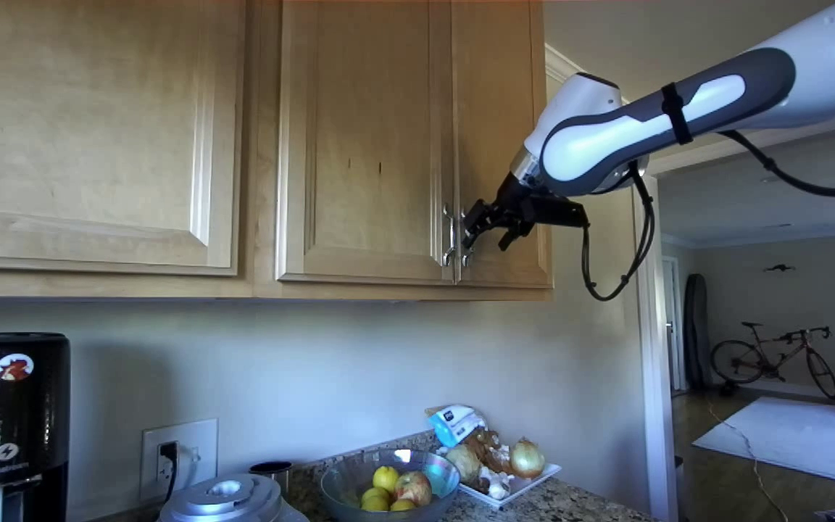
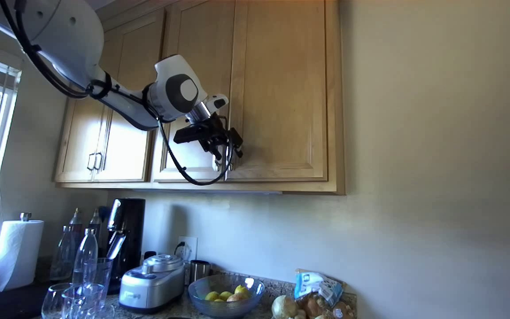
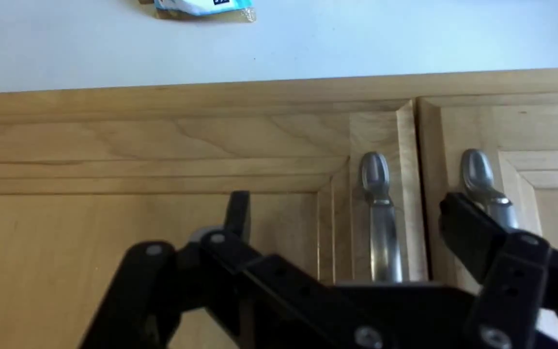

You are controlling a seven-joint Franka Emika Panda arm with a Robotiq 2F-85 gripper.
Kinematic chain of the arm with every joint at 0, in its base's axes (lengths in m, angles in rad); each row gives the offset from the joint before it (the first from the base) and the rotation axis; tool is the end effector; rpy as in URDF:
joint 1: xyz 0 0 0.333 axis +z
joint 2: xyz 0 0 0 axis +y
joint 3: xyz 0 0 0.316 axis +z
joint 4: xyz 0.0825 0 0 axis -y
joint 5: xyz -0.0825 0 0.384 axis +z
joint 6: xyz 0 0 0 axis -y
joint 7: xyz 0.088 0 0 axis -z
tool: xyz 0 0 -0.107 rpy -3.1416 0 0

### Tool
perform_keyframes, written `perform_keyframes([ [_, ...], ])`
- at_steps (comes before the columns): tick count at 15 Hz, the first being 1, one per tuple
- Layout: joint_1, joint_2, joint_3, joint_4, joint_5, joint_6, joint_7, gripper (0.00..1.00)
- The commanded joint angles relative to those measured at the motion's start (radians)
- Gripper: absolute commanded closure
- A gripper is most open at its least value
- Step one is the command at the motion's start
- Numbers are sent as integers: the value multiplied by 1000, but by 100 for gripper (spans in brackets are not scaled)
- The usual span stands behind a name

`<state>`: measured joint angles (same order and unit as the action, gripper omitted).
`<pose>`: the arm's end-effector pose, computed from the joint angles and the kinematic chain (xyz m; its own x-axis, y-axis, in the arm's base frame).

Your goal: Open the top cupboard doors

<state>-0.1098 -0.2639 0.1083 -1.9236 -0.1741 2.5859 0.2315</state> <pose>0.5260 0.0111 0.7124 0.5881 -0.0631 0.8063 -0.1278 -0.9917 0.0156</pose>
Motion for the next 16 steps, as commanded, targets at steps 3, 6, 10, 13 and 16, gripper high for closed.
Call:
perform_keyframes([
  [3,15,62,-7,79,-7,32,73,0],
  [6,21,65,-5,104,-5,11,95,33],
  [10,30,56,-1,109,-4,-5,103,61],
  [13,37,59,7,104,-8,-4,116,80],
  [16,37,33,0,84,-7,-13,99,91],
])
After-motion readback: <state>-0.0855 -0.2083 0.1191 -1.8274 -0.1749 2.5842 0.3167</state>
